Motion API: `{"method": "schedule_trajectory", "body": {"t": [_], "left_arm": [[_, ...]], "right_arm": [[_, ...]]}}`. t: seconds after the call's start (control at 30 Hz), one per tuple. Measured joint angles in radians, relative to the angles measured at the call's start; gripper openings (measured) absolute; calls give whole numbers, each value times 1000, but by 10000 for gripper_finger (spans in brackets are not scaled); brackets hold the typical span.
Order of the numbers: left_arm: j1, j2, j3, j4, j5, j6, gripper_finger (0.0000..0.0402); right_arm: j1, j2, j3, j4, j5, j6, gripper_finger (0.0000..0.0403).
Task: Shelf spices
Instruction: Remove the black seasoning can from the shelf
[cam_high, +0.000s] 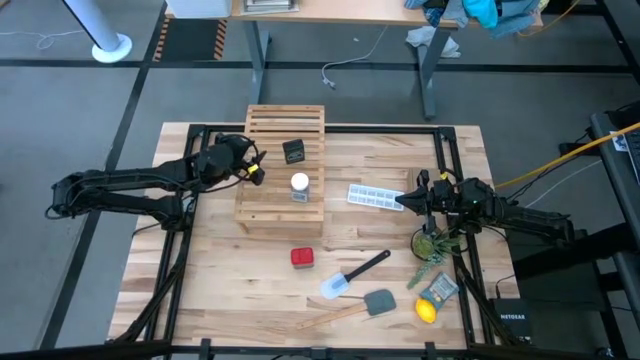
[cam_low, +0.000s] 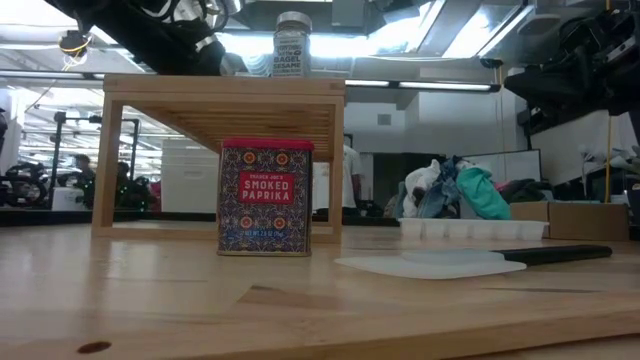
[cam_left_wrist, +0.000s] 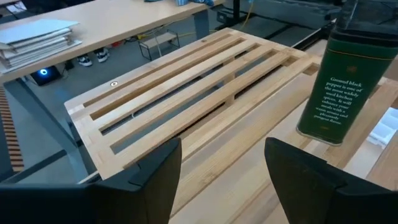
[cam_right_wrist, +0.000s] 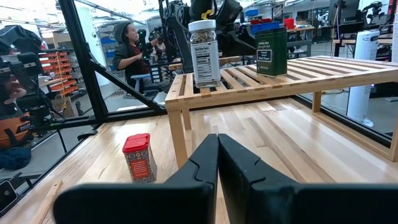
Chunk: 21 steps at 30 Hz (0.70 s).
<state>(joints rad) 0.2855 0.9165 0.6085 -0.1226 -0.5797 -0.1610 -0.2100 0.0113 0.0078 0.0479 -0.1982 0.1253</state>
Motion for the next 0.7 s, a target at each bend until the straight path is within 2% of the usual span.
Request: {"method": "schedule_trajectory", "body": {"t": [0.7], "left_arm": [[40,0,0,3,0,-4,223]], "right_arm": [[0,0,0,1,3,0,17]]}}
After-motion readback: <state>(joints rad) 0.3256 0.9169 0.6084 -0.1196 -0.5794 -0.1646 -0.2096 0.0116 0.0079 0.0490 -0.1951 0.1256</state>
